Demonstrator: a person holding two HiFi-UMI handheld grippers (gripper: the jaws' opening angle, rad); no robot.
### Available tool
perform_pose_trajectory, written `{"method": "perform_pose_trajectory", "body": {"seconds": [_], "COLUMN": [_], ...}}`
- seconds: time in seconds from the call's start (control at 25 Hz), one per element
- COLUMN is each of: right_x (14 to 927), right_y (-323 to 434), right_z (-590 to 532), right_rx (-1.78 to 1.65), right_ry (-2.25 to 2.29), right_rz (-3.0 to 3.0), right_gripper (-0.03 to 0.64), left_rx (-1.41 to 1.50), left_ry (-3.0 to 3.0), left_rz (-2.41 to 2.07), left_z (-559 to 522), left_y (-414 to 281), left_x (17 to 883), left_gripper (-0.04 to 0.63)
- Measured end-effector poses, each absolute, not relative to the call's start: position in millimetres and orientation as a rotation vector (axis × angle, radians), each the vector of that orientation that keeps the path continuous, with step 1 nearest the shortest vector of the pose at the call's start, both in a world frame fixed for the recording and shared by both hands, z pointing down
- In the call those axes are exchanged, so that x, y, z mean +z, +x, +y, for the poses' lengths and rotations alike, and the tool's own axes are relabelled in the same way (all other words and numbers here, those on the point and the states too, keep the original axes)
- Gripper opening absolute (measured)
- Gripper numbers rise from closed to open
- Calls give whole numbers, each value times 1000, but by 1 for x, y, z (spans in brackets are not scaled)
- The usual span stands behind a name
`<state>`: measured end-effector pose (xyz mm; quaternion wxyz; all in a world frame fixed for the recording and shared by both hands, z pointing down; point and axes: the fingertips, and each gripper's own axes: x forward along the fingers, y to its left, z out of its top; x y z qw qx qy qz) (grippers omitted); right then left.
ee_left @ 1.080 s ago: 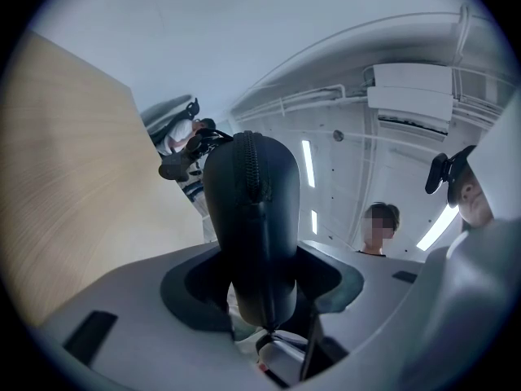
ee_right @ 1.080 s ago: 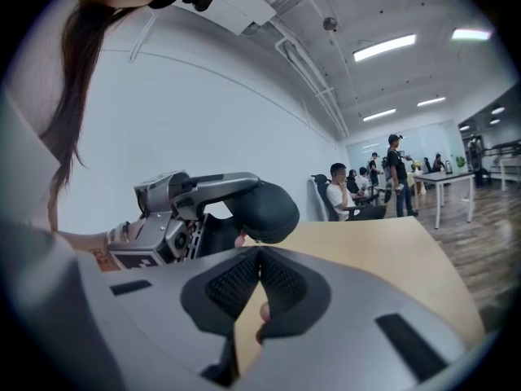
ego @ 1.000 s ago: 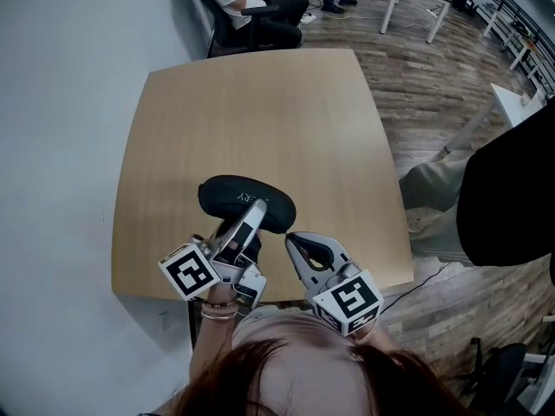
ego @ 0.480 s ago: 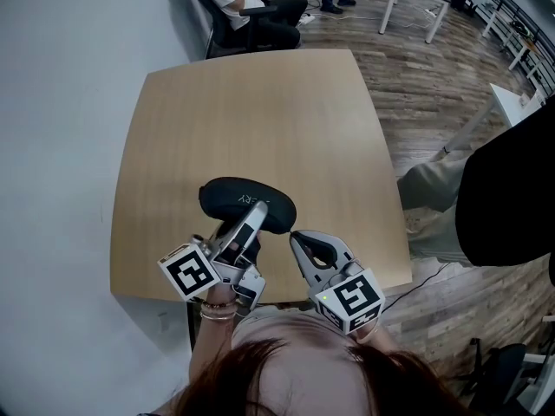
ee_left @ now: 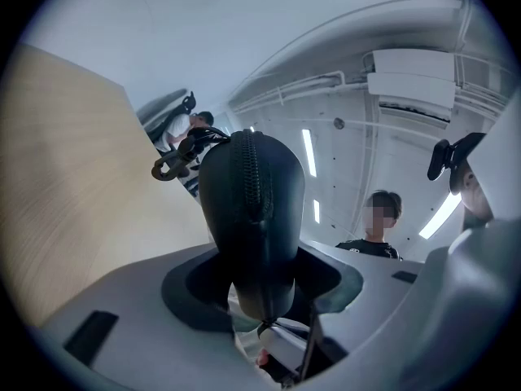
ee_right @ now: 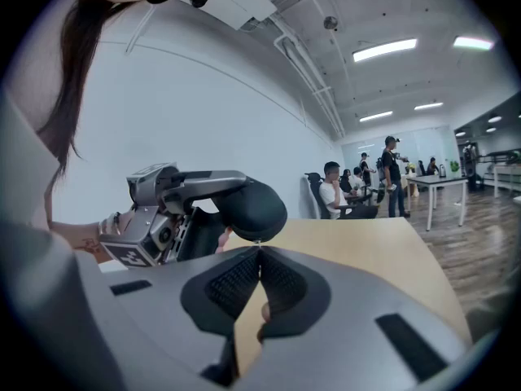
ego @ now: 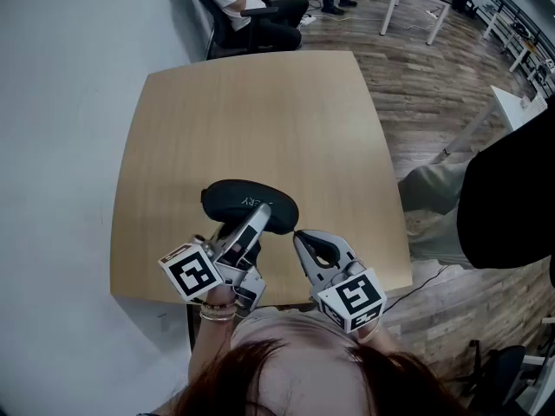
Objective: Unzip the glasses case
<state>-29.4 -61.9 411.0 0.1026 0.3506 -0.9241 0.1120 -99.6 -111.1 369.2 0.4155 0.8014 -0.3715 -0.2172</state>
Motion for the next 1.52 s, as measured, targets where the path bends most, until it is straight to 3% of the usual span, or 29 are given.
{"method": "perform_pose_trajectory", "body": {"seconds": [1.52], "right_x": [426], "right_y": [-20], "right_z": [-82], "right_rx": [284], "right_ry": [1058], "right_rz": [-2675], "right_gripper": [17], "left_rx": [-381], "left_ry": [2040], "left_rz": [-901], "left_z": [-113], "left_y": [-95], "left_x": [384], "left_gripper": [221]}}
